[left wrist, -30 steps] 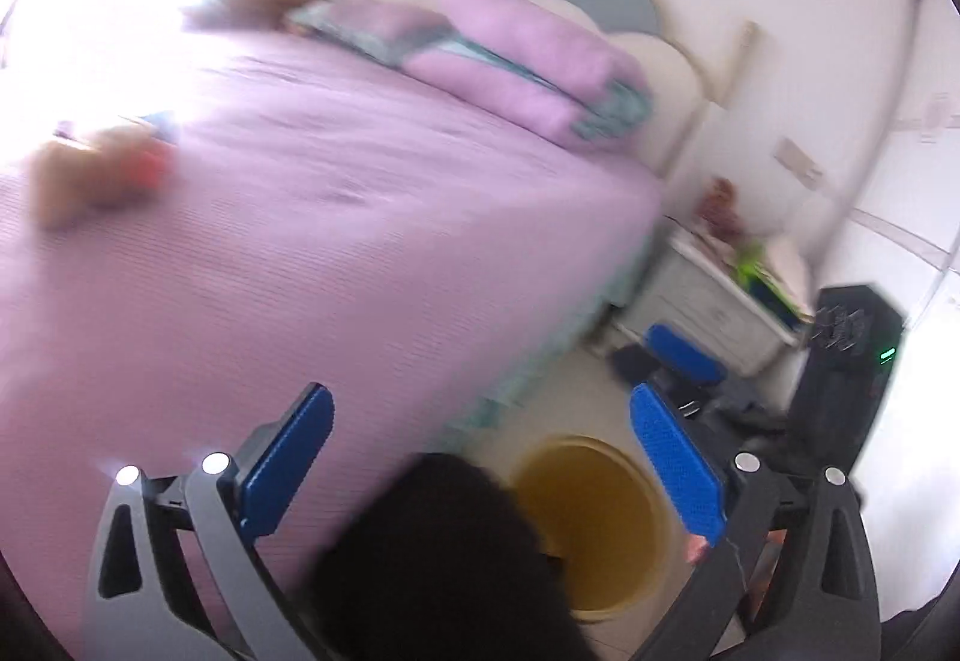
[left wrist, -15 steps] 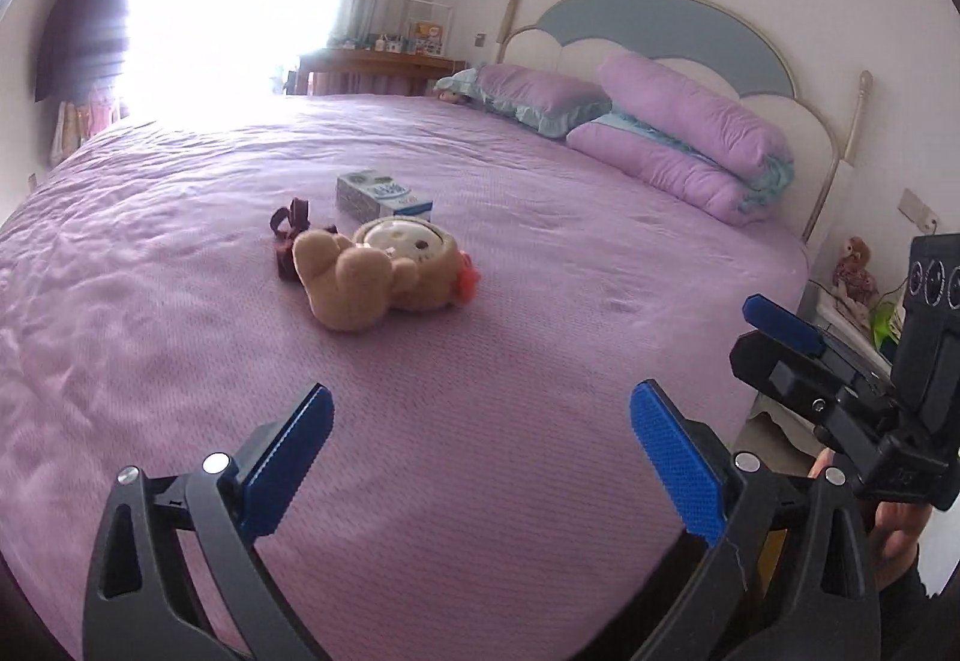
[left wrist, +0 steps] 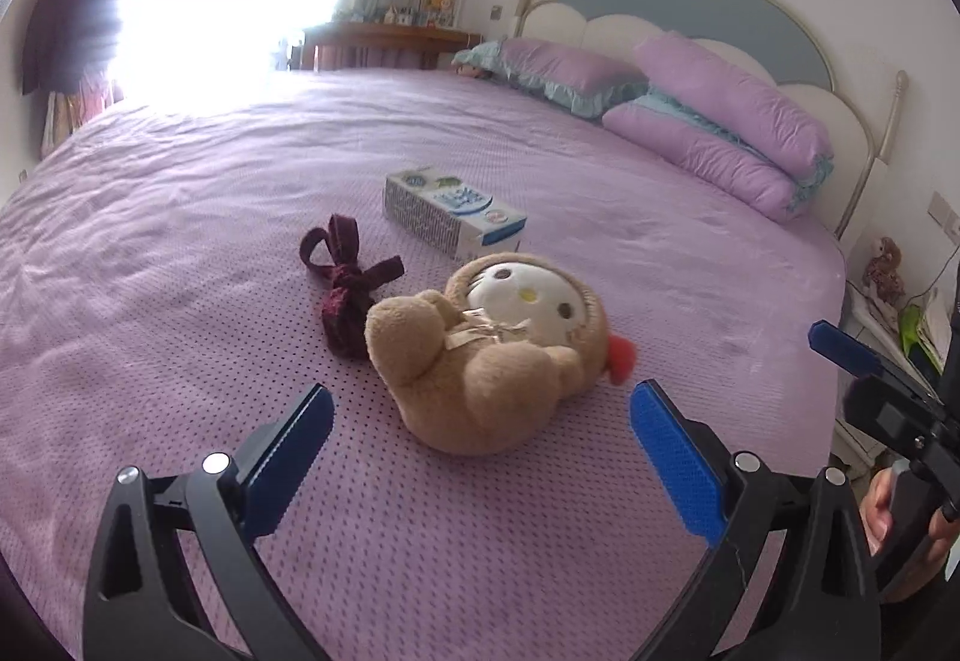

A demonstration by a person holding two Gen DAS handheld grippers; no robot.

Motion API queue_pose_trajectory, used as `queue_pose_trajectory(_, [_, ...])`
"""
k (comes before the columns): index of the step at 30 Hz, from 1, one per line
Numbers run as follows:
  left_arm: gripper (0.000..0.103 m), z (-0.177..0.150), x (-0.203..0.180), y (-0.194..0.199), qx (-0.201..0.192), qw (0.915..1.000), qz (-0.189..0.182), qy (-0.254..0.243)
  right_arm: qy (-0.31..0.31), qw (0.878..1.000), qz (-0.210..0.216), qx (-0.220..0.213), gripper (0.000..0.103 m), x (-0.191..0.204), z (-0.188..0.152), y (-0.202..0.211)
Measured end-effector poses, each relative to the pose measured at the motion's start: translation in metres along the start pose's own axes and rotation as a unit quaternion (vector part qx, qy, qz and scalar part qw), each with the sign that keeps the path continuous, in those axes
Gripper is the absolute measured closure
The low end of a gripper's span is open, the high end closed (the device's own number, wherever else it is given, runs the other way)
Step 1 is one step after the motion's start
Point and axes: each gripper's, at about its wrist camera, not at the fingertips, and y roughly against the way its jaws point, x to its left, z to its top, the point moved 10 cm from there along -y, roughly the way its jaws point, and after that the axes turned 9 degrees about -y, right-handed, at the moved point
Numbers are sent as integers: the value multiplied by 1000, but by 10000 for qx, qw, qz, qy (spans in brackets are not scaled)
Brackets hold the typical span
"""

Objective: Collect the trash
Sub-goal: 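Grasp the Hello Kitty plush bear with the left tool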

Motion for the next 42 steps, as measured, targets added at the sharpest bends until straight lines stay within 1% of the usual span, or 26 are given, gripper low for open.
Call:
queue_pose_trajectory(3, [4, -1, -1, -18, 184, 9995, -226, -110, 3, 10000, 33, 64, 8, -3, 2, -10])
queue_pose_trajectory(7, [4, -3, -6, -41, 500, 9962, -452, -546, -27, 9999, 60, 125, 8, -7, 5, -18])
queue_pose_trajectory(11, [4, 1, 0, -55, 614, 9948, -543, -603, -14, 9998, 68, 169, 8, -10, 5, -23])
queue_pose_trajectory(13, [4, 3, -1, -60, 664, 9934, -714, -603, -8, 9998, 39, 201, 8, -11, 4, -26])
queue_pose_trajectory(16, [4, 3, -6, -69, 733, 9911, -837, -738, -75, 9997, 19, 245, 8, -14, 1, -29])
queue_pose_trajectory(18, [7, 1, -10, -73, 771, 9900, -884, -786, -163, 9995, 13, 286, 8, -15, -1, -31])
queue_pose_trajectory(19, [14, 1, -13, -72, 758, 9895, -904, -839, -200, 9994, 34, 287, 8, -16, -1, -30])
queue_pose_trajectory(20, [25, 1, -16, -70, 718, 9890, -962, -868, -226, 9993, 53, 293, 8, -16, -1, -30])
queue_pose_trajectory(21, [27, 2, -19, -69, 702, 9888, -988, -869, -233, 9992, 42, 320, 8, -17, -2, -30])
queue_pose_trajectory(24, [31, 0, -22, -68, 704, 9909, -849, -766, -172, 9992, -21, 355, 8, -16, -4, -29])
queue_pose_trajectory(26, [35, 1, -25, -64, 619, 9922, -767, -763, -151, 9992, -17, 372, 8, -15, -5, -28])
queue_pose_trajectory(28, [37, 2, -25, -58, 513, 9934, -741, -708, -145, 9993, -5, 349, 8, -13, -4, -24])
queue_pose_trajectory(35, [37, 3, -22, -32, 219, 9954, -791, -504, 28, 9993, -35, 383, 8, 1, -3, -21])
queue_pose_trajectory(39, [37, 3, -16, -17, 89, 9962, -758, -415, 114, 9991, 29, 418, 8, 14, -3, -24])
queue_pose_trajectory(42, [37, 3, -4, -3, -36, 9971, -742, -185, 173, 9986, 118, 481, 8, 28, -4, -31])
